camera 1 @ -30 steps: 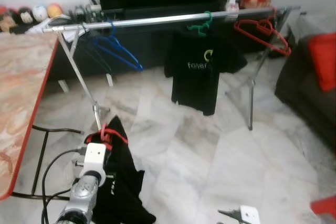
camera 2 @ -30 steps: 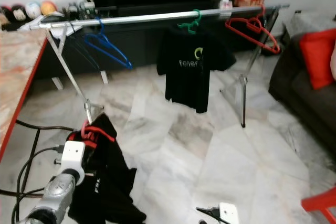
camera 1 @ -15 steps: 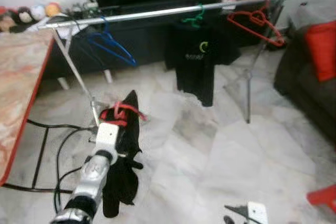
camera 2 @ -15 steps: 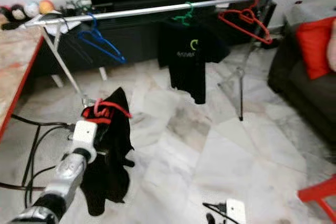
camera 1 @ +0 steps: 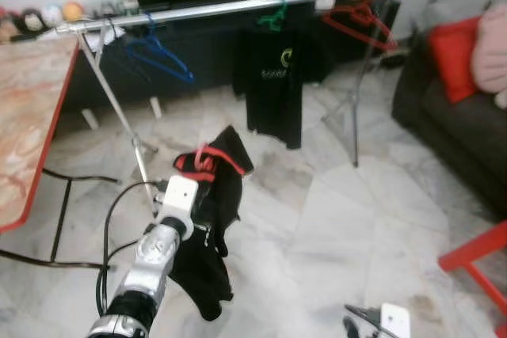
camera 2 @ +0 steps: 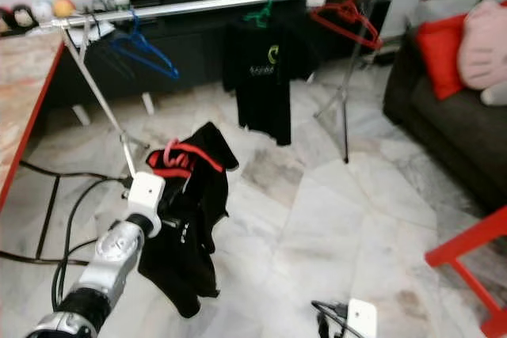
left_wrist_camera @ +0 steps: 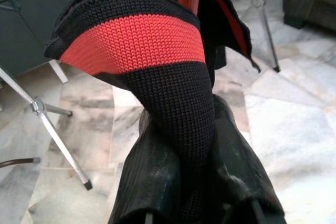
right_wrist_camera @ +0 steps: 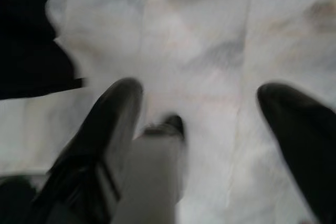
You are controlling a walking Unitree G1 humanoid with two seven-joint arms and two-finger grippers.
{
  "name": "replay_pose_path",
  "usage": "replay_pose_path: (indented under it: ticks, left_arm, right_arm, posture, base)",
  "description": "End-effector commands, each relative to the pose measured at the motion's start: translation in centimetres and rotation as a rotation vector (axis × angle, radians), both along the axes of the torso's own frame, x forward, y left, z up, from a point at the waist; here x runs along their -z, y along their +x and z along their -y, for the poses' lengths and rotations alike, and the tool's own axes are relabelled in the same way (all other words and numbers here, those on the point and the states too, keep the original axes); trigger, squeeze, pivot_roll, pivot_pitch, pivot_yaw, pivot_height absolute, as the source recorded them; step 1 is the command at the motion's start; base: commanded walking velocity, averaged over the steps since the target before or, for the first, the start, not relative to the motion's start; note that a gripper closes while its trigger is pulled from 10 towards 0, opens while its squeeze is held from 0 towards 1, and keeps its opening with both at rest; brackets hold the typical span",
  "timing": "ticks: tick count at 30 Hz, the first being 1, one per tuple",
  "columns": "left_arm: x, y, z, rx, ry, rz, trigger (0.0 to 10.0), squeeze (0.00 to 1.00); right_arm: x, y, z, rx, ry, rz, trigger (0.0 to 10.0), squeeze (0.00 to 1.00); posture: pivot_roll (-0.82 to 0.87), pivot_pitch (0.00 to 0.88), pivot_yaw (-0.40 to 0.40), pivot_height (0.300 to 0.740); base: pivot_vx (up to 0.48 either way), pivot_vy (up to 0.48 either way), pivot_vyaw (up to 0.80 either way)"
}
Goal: Hang hanger
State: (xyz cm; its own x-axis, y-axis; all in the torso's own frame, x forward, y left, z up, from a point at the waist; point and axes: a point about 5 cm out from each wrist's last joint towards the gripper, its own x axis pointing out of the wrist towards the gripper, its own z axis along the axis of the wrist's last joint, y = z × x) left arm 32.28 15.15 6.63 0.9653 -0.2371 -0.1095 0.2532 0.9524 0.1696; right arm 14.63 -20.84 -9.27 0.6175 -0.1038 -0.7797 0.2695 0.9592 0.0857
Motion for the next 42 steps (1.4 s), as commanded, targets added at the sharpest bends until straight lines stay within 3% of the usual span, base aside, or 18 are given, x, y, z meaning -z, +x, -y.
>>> replay_pose_path:
  ticks: [1,5,6,8,13,19,22,27,35,38,42]
  left_arm:
    - [-1.2,0.4,0.4,0.023,-0.014,0.041,10.0,0.0]
    - [-1.5,0.4,1.0,0.048,-0.018,0.045,10.0,0.0]
    - [-1.7,0.5,1.1,0.054,-0.021,0.047,10.0,0.0]
    - [-1.8,0.5,1.3,0.061,-0.022,0.045,10.0,0.0]
    - [-2.1,0.4,2.3,0.123,-0.019,0.024,10.0,0.0]
    - [-2.0,0.1,3.4,0.192,-0.004,-0.004,10.0,0.0]
    - [-2.2,-0.2,4.1,0.211,-0.005,0.001,10.0,0.0]
    - [-2.6,-0.6,4.7,0.279,-0.017,-0.009,10.0,0.0]
    - [-3.9,-1.5,6.4,0.46,-0.015,-0.018,10.0,0.0]
    - [-4.6,-2.1,7.7,0.568,-0.035,-0.018,10.0,0.0]
    - [-4.8,-2.6,8.3,0.63,-0.038,-0.026,10.0,0.0]
  right_arm:
    - [-0.4,0.6,0.5,0.012,-0.029,0.029,10.0,0.0]
    - [-0.5,0.6,0.7,0.012,-0.076,0.042,10.0,0.0]
    - [-2.6,4.6,1.6,0.006,-0.125,0.158,10.0,0.0]
    - [-6.4,9.9,2.9,-0.003,-0.165,0.332,10.0,0.0]
    - [-9.1,12.1,3.4,-0.043,-0.184,0.496,10.0,0.0]
    - [-10.8,13.5,2.5,-0.09,-0.171,0.601,10.0,0.0]
    - [-12.2,14.1,1.1,-0.219,-0.145,0.668,10.0,0.0]
    - [-13.1,13.8,0.4,-0.327,-0.133,0.71,10.0,0.0]
    - [-14.9,12.1,-1.9,-0.639,-0.121,0.737,10.0,0.0]
    - [-15.6,12.0,-2.6,-0.702,-0.112,0.759,10.0,0.0]
    - [-15.9,12.0,-2.6,-0.725,-0.141,0.749,10.0,0.0]
  posture:
    - [-0.01,0.0,0.033,0.74]
    - [-0.02,0.0,0.034,0.74]
    - [-0.04,0.0,0.037,0.74]
    - [-0.04,0.0,0.037,0.74]
    - [-0.05,0.0,0.04,0.74]
    - [-0.06,0.0,0.04,0.74]
    - [-0.07,0.0,0.031,0.74]
    - [-0.07,0.0,0.023,0.74]
    - [-0.08,0.0,0.015,0.74]
    - [-0.09,0.0,0.016,0.74]
    - [-0.09,0.0,0.014,0.74]
  base:
    - [-0.296,0.0,0.0]
    - [-0.298,0.0,0.0]
    - [-0.3,0.0,0.0]
    - [-0.3,0.0,0.0]
    - [-0.302,0.0,0.0]
    - [-0.28,0.0,0.0]
    - [0.0,0.0,0.0]
    - [0.0,0.0,0.0]
    - [0.0,0.0,0.0]
    - [0.0,0.0,0.0]
    - [0.0,0.0,0.0]
